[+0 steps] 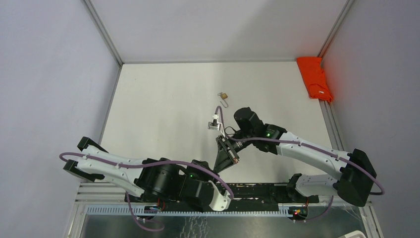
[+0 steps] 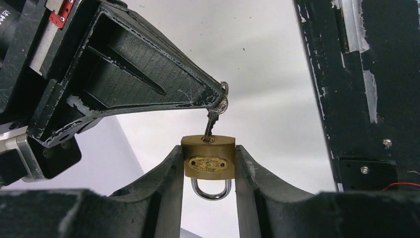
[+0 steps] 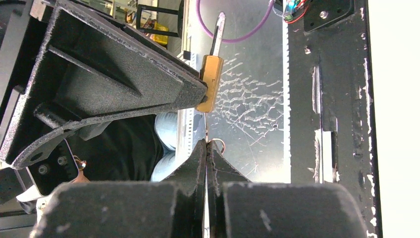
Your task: Unlock with the key
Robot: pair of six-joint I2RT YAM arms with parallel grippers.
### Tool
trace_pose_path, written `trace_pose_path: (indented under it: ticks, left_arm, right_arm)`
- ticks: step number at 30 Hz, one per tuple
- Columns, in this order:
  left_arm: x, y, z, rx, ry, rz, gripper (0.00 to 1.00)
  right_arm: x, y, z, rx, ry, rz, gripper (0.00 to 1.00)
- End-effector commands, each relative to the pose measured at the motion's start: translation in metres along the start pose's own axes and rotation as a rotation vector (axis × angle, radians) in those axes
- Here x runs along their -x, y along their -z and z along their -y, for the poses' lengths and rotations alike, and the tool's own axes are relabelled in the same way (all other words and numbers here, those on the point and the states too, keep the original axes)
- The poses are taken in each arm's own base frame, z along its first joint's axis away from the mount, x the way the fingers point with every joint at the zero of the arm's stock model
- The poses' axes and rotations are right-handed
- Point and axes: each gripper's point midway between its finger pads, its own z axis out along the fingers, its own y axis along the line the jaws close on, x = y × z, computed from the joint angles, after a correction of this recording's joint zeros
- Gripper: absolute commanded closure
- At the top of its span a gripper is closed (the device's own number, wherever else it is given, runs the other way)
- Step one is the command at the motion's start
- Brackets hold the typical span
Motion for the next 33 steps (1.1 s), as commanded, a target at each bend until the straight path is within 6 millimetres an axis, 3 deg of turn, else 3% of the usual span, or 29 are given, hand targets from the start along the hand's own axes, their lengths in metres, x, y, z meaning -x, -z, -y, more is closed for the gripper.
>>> trace_pose_path:
  ticks: [1,33]
  left_arm:
    - [0.04,0.005,-0.007,0.005,0.054,0.152,0.98]
    - [0.034,-0.004,-0.018,0.107,0.054,0.101,0.98]
  right_arm:
    - [0.037,0.009,-0.012,-0.023,0.149,0.112,1.0]
    - [0.049,0.017,-0.025,-0.017,0.162,0.185,1.0]
